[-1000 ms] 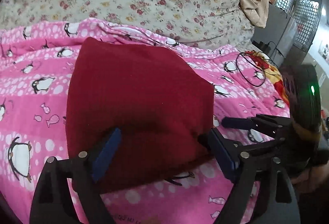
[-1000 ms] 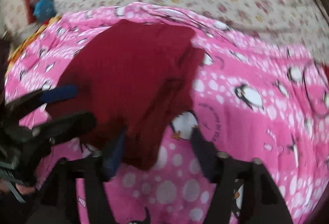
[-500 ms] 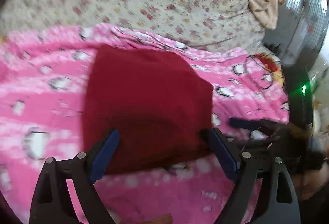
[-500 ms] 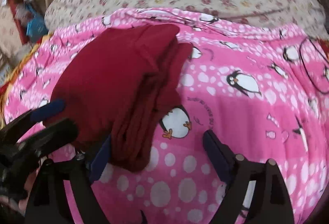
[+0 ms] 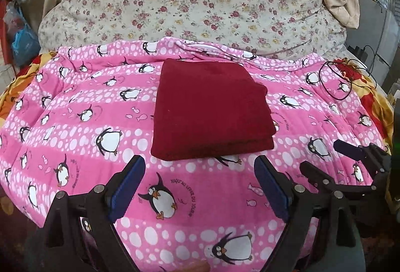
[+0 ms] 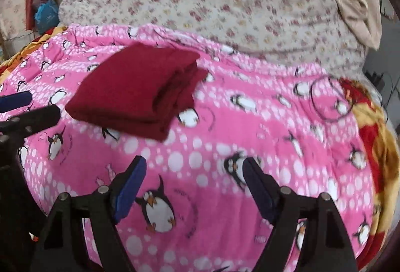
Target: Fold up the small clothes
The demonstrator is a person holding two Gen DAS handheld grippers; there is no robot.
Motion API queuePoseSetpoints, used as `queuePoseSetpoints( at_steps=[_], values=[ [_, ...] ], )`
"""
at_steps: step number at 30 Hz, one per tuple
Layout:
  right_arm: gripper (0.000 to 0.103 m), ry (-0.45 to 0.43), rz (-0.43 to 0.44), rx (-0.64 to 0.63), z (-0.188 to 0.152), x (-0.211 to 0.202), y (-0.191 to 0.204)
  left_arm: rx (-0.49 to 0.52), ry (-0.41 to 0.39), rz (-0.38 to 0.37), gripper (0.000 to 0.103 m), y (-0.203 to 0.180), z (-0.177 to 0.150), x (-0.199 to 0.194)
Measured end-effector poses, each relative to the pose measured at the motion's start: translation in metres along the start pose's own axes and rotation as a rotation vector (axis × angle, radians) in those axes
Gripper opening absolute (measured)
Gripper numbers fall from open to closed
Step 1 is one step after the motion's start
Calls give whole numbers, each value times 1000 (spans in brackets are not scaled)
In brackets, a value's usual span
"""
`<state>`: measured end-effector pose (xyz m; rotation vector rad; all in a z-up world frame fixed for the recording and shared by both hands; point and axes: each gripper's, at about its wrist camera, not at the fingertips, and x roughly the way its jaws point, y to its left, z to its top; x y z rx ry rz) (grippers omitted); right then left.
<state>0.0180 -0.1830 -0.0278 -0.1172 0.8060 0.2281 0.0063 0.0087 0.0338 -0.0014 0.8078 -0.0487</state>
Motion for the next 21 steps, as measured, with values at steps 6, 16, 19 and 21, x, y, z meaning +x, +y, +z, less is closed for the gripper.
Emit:
queuePoseSetpoints(
  at_steps=[6, 16, 19, 21],
  values=[
    [82, -56, 48, 35, -2, -14, -6, 14, -5, 11, 69, -9, -3, -8],
    [82, -117, 72, 43, 5, -25, -4, 14, 1, 10, 69, -12, -7, -7],
    [82, -119, 69, 42, 5, -26, -2, 12, -12, 17, 69, -12, -9, -8],
    [82, -124, 63, 47, 4, -26, -2, 15, -12, 9, 69, -13, -10, -9]
  ],
)
